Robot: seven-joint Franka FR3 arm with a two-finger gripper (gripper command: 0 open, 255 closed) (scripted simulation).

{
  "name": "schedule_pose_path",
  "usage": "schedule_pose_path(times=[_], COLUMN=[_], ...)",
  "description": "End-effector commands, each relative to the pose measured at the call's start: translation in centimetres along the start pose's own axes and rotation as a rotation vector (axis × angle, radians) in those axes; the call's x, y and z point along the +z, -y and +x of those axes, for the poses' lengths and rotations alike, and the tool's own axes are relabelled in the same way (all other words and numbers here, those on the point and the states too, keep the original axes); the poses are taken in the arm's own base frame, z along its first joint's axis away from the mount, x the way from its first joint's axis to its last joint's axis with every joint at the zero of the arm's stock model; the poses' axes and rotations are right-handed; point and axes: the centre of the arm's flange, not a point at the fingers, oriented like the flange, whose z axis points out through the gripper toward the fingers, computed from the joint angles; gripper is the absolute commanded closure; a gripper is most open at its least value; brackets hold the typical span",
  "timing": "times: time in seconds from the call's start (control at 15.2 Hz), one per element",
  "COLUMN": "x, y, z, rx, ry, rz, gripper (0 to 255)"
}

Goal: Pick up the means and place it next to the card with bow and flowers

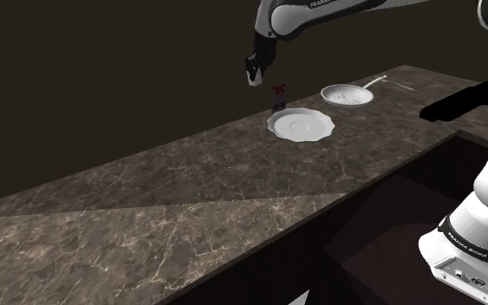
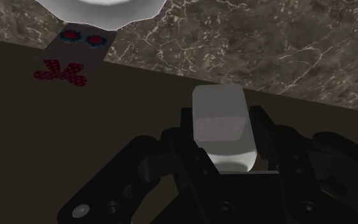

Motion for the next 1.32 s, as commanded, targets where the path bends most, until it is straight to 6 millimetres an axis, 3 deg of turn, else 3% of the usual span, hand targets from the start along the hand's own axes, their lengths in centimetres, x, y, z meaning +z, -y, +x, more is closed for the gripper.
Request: schedule_pose_path(times=[0.0, 0.4, 1.25], x=[0.9, 3.2, 9.6], y=[-1.8, -6.9, -6.6], z=[1.8, 7.0, 4.4], rx=[0.000, 0.000, 0.000], ry=[0.000, 0.000, 0.000], rz=[-0.001, -0.001, -0.001], gripper=[255, 255, 255])
